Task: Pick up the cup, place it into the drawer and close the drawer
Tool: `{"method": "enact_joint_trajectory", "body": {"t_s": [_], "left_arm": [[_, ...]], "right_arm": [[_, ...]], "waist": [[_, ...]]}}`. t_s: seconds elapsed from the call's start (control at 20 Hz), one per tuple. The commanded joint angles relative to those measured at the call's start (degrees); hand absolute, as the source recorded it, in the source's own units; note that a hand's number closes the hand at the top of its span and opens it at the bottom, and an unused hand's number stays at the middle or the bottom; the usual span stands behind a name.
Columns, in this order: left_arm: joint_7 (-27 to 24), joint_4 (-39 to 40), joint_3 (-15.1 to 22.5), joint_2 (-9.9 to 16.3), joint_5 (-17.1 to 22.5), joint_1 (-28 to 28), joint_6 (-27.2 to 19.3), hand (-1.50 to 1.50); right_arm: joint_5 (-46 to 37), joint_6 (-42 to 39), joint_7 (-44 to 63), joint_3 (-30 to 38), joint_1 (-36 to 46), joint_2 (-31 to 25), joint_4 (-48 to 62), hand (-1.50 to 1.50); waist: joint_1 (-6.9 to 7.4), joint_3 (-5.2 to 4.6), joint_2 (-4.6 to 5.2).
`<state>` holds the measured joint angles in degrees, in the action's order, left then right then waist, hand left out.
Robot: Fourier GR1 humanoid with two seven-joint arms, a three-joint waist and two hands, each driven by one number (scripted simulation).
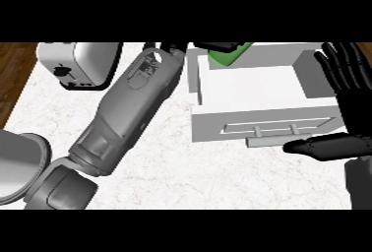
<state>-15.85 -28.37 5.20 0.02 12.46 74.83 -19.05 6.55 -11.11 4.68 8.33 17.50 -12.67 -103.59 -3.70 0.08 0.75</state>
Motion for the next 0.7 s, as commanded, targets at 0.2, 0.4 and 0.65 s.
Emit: {"method": "enact_joint_trajectory", "body": {"t_s": [0.2,0.4,0.65], "left_arm": [[4.9,10.6,8.3,0.0,3.8,3.7,1.8,1.5],[4.2,11.8,13.0,0.0,4.1,1.8,2.6,1.5],[4.0,10.9,16.3,0.0,6.2,0.0,3.9,-1.5]], "right_arm": [[0.7,-0.9,-0.5,-1.6,1.4,1.1,0.5,-1.5],[1.5,-2.5,-1.7,-0.8,4.4,-0.4,3.4,-1.5],[0.8,-2.4,-1.0,-4.6,4.4,2.1,1.5,-1.5]], "waist": [[-3.71,0.06,0.97],[-5.65,0.1,1.74],[-7.83,0.03,1.91]]}}
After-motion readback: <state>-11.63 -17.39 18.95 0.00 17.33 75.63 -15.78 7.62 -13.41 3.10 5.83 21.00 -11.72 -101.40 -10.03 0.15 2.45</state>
